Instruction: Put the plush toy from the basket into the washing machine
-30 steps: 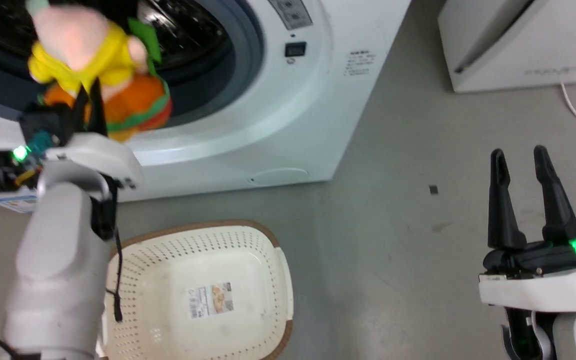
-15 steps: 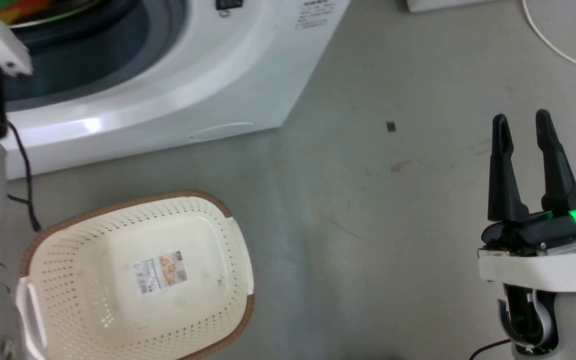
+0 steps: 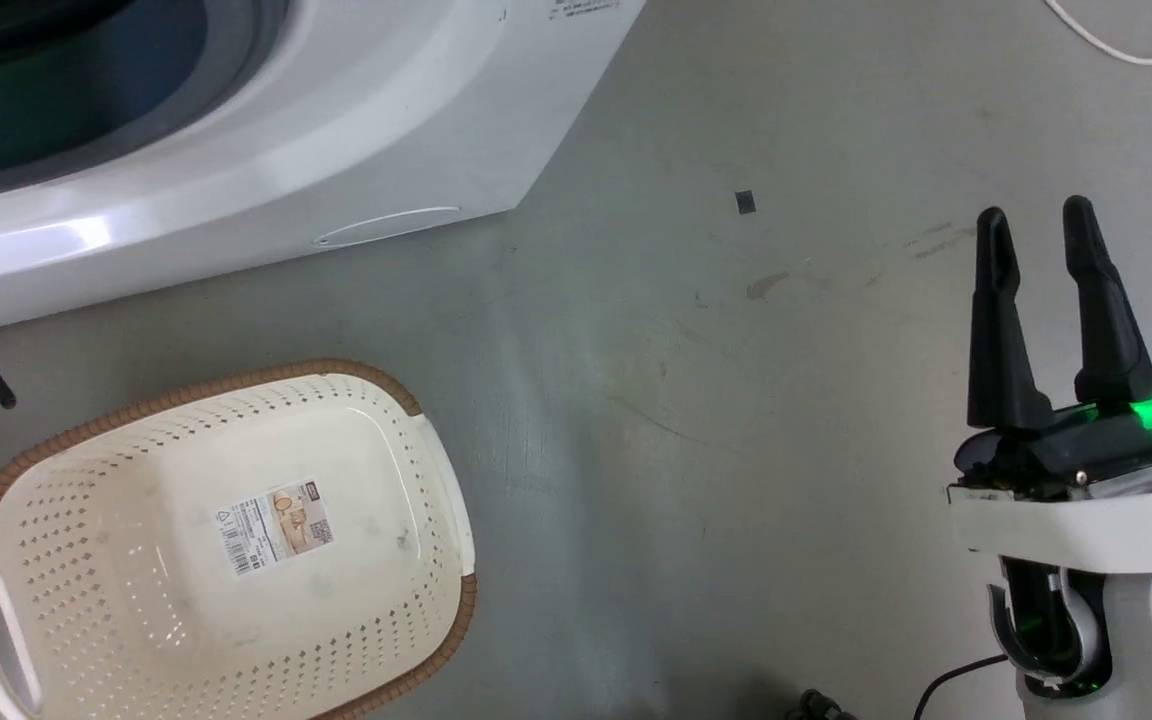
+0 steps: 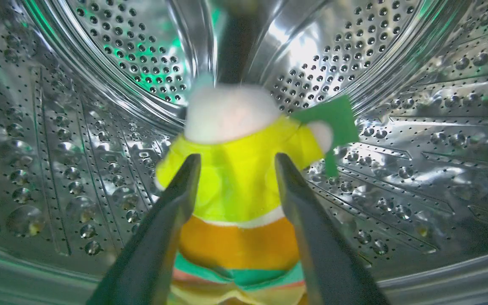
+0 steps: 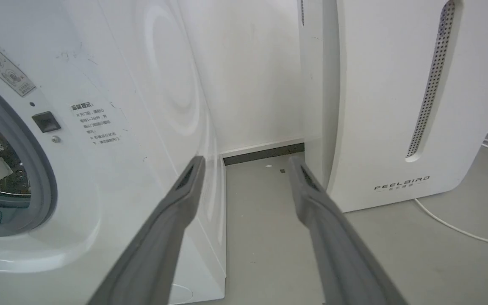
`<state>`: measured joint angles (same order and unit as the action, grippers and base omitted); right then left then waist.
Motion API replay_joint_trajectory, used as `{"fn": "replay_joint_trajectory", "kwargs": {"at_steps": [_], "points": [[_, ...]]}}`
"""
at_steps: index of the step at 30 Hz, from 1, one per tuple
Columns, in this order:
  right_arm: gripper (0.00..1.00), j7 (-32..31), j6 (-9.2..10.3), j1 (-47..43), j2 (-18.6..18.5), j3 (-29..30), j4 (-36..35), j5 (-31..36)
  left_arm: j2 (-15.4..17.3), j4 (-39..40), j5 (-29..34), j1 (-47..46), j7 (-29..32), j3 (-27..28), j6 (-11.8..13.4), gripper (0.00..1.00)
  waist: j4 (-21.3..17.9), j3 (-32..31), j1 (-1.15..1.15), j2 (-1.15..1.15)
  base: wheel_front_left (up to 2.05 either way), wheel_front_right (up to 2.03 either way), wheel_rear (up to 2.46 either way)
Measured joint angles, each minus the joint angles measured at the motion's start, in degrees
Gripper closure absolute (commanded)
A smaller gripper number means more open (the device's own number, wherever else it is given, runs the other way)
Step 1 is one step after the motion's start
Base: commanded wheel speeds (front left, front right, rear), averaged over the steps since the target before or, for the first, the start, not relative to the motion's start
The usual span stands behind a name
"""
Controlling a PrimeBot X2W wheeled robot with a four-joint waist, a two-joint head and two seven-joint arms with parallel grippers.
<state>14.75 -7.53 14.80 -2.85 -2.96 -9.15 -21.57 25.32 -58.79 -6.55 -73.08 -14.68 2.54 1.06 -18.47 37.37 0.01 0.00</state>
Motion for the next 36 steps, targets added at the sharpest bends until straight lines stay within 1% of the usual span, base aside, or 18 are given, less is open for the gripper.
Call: {"fn": "replay_joint_trajectory", "kwargs": {"at_steps": [5,8,12,20,23,26,32,36], "points": [[0.00,0.00,0.00,0.05,0.00,0.18,0.04,0.49,-1.22,0.56,-0.10,0.46,-0.01,-0.12,0.00,0.00,0.88,-1.30,0.00,0.00,0.00,0.00,0.00],[0.00,0.01,0.00,0.03,0.00,0.20,0.20,1.14,-2.23,1.18,-0.15,2.23,-0.01,-0.12,-0.02,0.00,1.50,-2.65,-0.01,0.00,0.00,0.00,0.00],[0.00,0.00,0.00,-0.29,0.00,0.65,0.70,1.93,-4.01,2.54,-0.29,6.91,-0.01,-0.19,-0.05,0.00,2.43,-5.05,-0.01,0.00,0.00,0.00,0.00],[0.00,0.00,0.00,-2.79,0.00,1.18,1.69,3.39,-7.76,7.93,-0.70,17.00,-0.02,0.32,-0.21,0.00,5.08,-10.79,-0.01,0.00,0.00,0.00,0.00],[0.00,0.01,0.00,-4.15,0.00,2.18,2.09,4.09,-9.60,11.18,-0.49,21.06,-0.04,0.15,-0.15,0.00,6.49,-12.93,-0.01,0.00,0.00,0.00,0.00],[0.00,0.00,0.00,-5.37,-0.01,2.19,2.45,5.43,-11.96,14.85,-0.19,26.13,-0.07,0.15,0.49,0.00,7.96,-15.16,-0.01,0.00,0.00,0.00,0.00],[0.00,0.01,0.00,-7.69,-0.01,2.87,3.01,7.33,-14.54,22.39,0.85,34.70,-0.07,0.10,0.30,0.00,10.80,-19.74,-0.01,0.00,0.00,0.00,0.00],[0.00,0.01,0.00,-10.07,-0.01,3.54,3.43,8.89,-17.06,28.05,1.51,41.14,-0.07,-0.04,0.30,0.00,12.70,-22.89,-0.02,0.00,0.00,0.00,0.00]]}}
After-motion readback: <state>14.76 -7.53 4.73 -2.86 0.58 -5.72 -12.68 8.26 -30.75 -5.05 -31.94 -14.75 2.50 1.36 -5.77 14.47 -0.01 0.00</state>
